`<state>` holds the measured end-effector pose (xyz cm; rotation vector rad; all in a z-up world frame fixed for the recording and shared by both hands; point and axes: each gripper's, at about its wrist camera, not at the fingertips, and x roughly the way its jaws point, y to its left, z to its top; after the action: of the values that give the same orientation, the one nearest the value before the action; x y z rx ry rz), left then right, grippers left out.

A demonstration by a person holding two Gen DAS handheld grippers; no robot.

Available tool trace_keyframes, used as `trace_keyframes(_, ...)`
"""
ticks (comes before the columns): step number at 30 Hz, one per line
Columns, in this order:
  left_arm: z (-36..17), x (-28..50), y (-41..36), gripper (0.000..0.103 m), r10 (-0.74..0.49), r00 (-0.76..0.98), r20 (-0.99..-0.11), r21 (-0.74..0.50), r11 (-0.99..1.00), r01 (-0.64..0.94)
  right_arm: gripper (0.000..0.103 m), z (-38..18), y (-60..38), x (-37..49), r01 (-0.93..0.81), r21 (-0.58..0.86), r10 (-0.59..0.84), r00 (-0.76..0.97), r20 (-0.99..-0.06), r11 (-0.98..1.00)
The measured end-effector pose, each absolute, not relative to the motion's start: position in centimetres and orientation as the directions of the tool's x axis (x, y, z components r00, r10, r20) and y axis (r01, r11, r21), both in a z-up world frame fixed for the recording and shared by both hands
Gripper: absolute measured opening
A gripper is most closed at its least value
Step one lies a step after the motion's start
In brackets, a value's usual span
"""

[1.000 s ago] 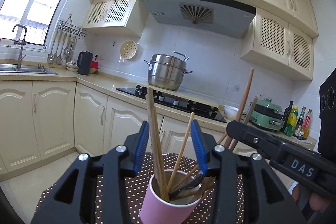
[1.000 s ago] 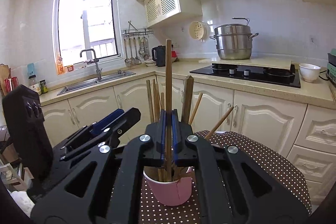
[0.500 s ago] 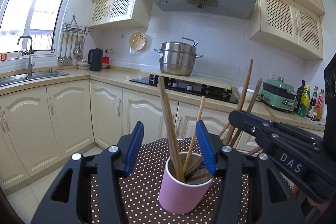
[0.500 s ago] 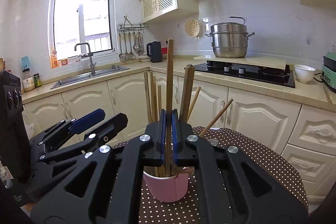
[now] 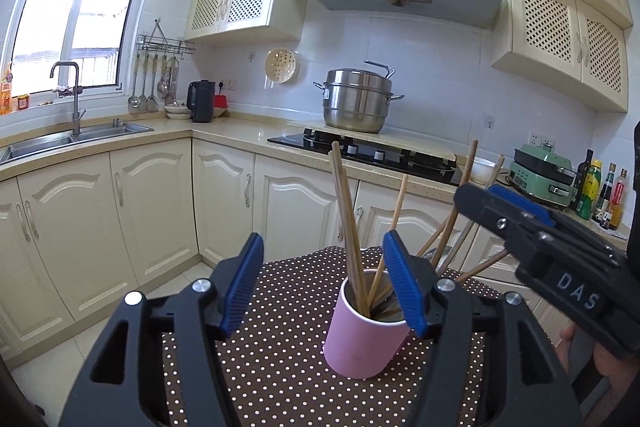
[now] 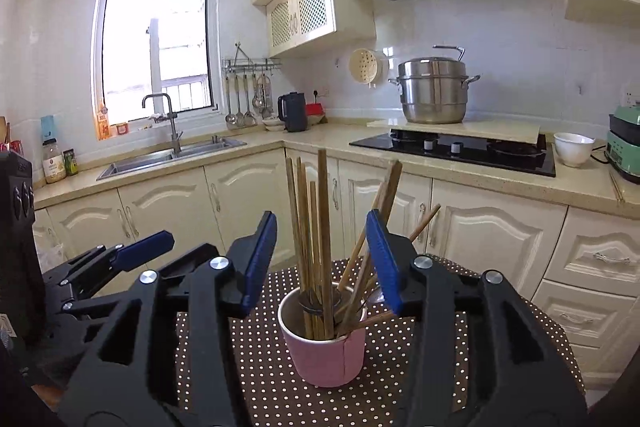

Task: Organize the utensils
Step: 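Lower the right tool to the light blue knife and grasp it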

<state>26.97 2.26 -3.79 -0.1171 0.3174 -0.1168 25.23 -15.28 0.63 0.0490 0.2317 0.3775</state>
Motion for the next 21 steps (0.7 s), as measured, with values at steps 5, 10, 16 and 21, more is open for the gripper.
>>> trace_keyframes(5, -3.2, 25.6, 2.7, 0.061, -0.129, 0.94, -0.316, -0.139, 0.986, 0.089, 0.047, 1.5, -15.8, 23.8, -0.352, 0.094, 0.365, 0.907, -0.21, 0.931)
trace_keyframes(10, -3.0, 24.0, 2.9, 0.061, -0.134, 0.931, -0.34, -0.137, 0.986, 0.092, 0.047, 1.7, -16.1, 22.5, -0.348, 0.076, 0.356, 0.905, -0.235, 0.934)
trace_keyframes(16, -3.8, 22.2, 2.8, 0.061, -0.123, 0.906, -0.405, -0.114, 0.99, 0.084, 0.05, -0.7, -15.9, 21.5, -0.349, 0.037, 0.336, 0.859, -0.385, 0.936)
trace_keyframes(21, -5.4, 21.3, 2.6, 0.062, -0.112, 0.873, -0.474, -0.095, 0.993, 0.076, 0.05, -5.0, -14.9, 22.2, -0.362, 0.01, 0.298, 0.752, -0.587, 0.932)
